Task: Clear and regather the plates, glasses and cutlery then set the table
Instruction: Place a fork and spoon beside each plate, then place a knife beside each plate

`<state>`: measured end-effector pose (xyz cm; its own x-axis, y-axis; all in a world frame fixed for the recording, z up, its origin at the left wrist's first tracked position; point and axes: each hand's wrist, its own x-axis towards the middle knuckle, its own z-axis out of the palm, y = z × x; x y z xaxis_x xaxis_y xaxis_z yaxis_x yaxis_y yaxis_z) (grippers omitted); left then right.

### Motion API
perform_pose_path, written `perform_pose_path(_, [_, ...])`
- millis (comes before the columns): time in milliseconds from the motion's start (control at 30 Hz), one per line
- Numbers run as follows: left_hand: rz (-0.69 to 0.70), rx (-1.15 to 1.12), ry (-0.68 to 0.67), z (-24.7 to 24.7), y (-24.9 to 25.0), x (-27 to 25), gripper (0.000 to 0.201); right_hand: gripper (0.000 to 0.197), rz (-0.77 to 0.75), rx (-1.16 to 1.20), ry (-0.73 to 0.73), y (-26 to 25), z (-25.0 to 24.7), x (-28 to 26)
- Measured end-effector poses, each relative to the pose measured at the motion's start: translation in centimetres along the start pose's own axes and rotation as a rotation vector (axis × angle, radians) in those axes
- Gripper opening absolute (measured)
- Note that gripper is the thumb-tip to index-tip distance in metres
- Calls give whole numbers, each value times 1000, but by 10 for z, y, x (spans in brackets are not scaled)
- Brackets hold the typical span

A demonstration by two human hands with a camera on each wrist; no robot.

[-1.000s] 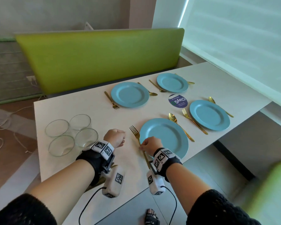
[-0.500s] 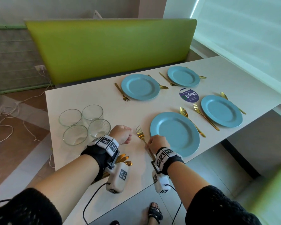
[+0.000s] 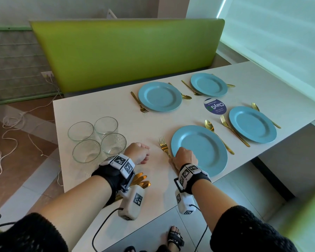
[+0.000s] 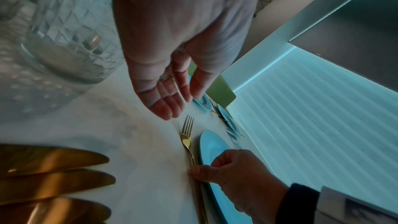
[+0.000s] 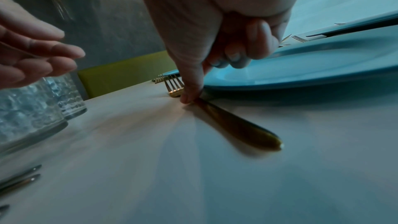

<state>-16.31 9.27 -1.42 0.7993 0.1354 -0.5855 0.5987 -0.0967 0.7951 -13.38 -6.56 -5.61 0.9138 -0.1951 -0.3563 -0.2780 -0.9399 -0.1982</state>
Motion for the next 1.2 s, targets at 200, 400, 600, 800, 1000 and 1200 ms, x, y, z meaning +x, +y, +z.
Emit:
perform_pose_path(200, [22,94,-6,-1,-11,-1,9,32,-22,-24,8,3,1,1])
perform_pose_path(400, [24,380,-26,-7,-27,-11,17,44,-42,18,30,2,1,-7])
perform_pose_path(600, [-22,984,-7,-22,-51,-35,44,39,-97,20,-47,-3,-2,-23])
perform_pose_path(800, [-122,1233,149,-40,-87,-55,50,35,-142,-21,-89,-6,-13,-42])
perform_pose_path(1000, [9,1301,120,-52,-100,-63,36,40,-172,-51,-80,-4,-15,-55])
perform_pose_path(1200, [58,1355,93,-52,-101,-65,35,40,-186,-82,-89,1,-12,-65])
